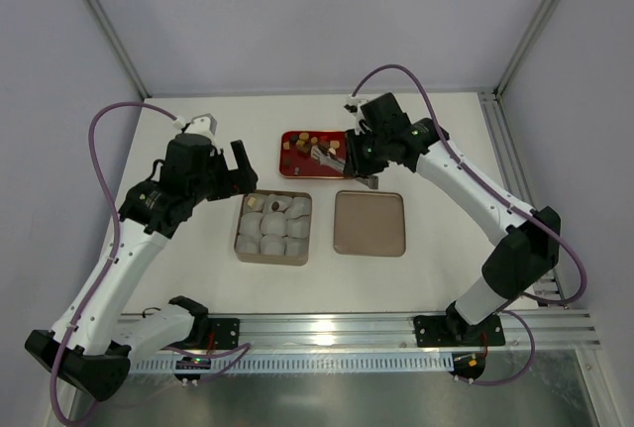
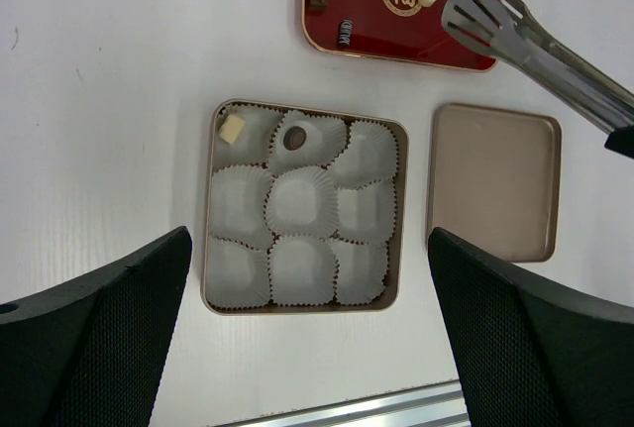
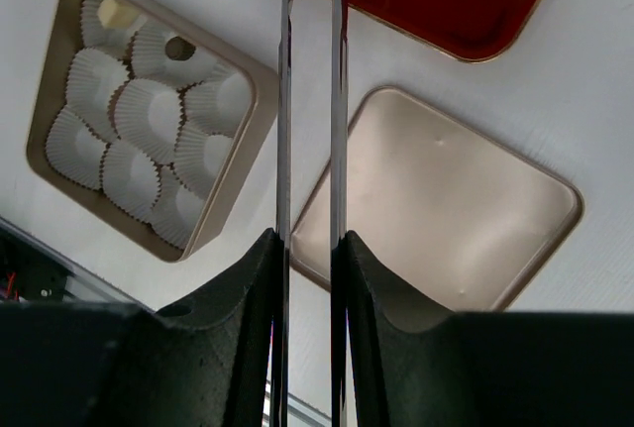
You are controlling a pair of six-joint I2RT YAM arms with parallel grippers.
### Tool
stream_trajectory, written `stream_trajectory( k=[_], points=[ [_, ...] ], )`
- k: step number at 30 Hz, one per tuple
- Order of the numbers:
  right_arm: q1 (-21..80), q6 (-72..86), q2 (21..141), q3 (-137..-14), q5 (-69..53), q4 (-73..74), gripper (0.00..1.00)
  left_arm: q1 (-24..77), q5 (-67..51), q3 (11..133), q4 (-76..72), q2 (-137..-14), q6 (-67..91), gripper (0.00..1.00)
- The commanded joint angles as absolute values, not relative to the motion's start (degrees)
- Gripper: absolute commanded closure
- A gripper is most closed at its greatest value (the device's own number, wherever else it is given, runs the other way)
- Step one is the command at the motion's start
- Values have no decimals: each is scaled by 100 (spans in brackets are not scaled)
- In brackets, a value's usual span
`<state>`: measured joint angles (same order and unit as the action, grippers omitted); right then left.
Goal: Pack the chocolate
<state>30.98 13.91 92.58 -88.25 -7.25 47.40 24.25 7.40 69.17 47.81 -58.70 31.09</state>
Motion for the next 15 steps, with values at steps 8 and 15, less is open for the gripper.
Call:
stream_trajectory(
  k=[8, 15],
  points=[
    [4367, 1766, 8701, -8421, -273, 4526, 70, 2408, 668, 6856, 4544, -5792, 3138, 0],
    [4720, 1872, 8657, -8095, -27, 4518, 70, 2408, 694, 6838, 4579, -5739, 3129, 0]
  ],
)
